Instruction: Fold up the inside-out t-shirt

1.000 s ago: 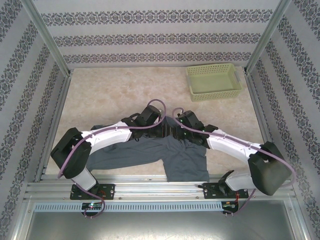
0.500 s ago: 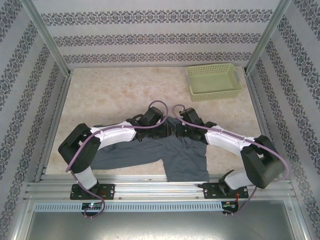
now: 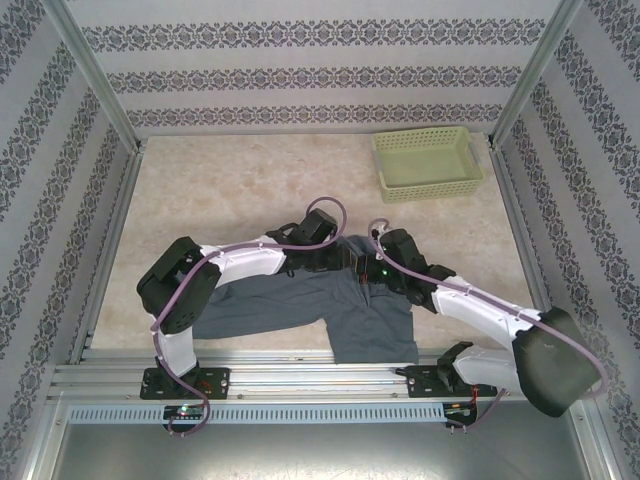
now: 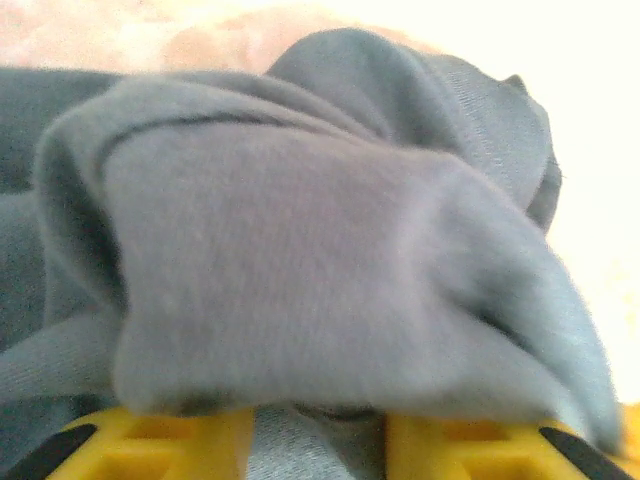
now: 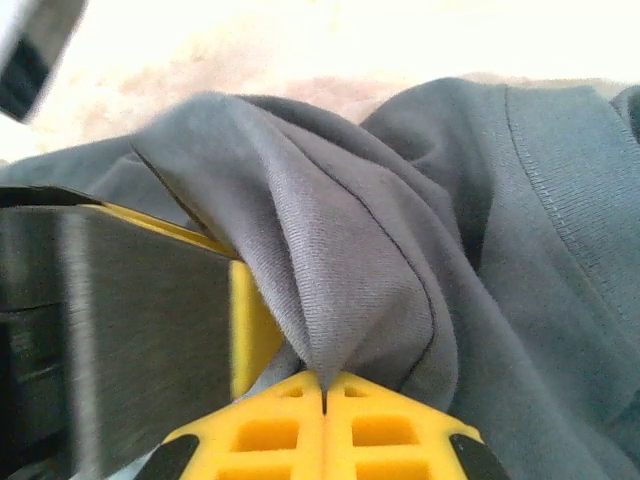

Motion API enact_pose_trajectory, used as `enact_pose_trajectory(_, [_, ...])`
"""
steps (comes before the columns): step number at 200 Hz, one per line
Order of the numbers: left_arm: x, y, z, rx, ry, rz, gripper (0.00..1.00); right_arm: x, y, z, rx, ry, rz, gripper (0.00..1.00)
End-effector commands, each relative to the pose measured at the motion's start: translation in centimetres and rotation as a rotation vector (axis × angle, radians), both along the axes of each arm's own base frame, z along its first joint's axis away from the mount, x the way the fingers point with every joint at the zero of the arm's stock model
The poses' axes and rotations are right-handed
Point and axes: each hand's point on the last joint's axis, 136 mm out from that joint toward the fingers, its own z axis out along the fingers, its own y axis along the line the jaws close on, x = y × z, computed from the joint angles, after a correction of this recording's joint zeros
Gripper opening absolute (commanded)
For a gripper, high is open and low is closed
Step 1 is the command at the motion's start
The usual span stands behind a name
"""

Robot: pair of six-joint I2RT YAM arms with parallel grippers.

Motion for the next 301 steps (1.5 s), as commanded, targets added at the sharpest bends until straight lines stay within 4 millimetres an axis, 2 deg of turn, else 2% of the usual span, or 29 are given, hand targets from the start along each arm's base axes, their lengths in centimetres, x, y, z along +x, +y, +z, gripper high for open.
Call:
enact_pose_trajectory(1, [-1.0,0.5,-0.8,0.035,0.020,-0.020,0.22,0.2,0.0,1.3,0.063,-0.026,-0.016,0.00])
enact_pose_trajectory(13, [-1.3,0.8,-0.6,0.026,0.008,-0.027,0.12,0.4,-0.5,1.2,0.066,-0.020,-0.036,0.00])
enact_pose_trajectory(35, [-2.1,1.1,1.2,-0.038,-0.058,-0.053,0.00,1.2,-1.6,0.6,0.096,0.011,-0.083,0.00])
enact_pose_trajectory(68, [-4.1,1.9,2.1,-0.139,-0.129,-0.091,0.00,1.6,-2.4,-1.2,0.109,0.085,-0.111,0.00])
enact_pose_trajectory(81, [-4.7,1.6,2.0,-0.183,-0.130,-0.111,0.00,1.6,-3.2,-1.6,0.043,0.097,-0.130,0.17])
enact_pose_trajectory(95, [-5.0,1.4,1.9,-0.212,-0.132,-0.122,0.00,1.0,-4.6,-1.4,-0.073,0.094,-0.152,0.30])
enact_pose_trajectory(121, [-5.0,1.0,2.0,-0.222,-0.135,-0.137,0.00,-0.5,-5.7,1.9,-0.234,0.006,-0.127,0.40])
enact_pose_trajectory(133, [-4.8,0.8,2.1,-0.223,-0.140,-0.140,0.00,-1.3,-5.3,3.3,-0.257,-0.024,-0.100,0.42])
enact_pose_trajectory(146, [-4.8,0.7,2.2,-0.227,-0.144,-0.143,0.00,-2.3,-3.9,4.3,-0.242,-0.037,-0.050,0.44])
enact_pose_trajectory(165, [-4.8,0.7,2.2,-0.233,-0.145,-0.141,0.00,-3.1,-0.7,4.0,-0.163,-0.004,0.028,0.44])
enact_pose_trajectory(176, [-4.8,0.7,2.2,-0.236,-0.143,-0.137,0.00,-2.9,0.4,3.0,-0.154,0.027,0.039,0.44])
enact_pose_trajectory(196, [-5.0,0.8,2.1,-0.244,-0.145,-0.137,0.00,-1.6,0.6,1.2,-0.198,0.057,-0.003,0.44])
enact_pose_trajectory(257, [-5.5,0.2,2.7,-0.310,-0.173,-0.182,0.00,2.5,1.3,-1.5,-0.235,0.082,-0.039,0.43])
enact_pose_trajectory(301, [-5.9,-0.2,3.3,-0.366,-0.204,-0.216,0.00,4.1,1.6,-4.1,-0.288,0.137,-0.061,0.47])
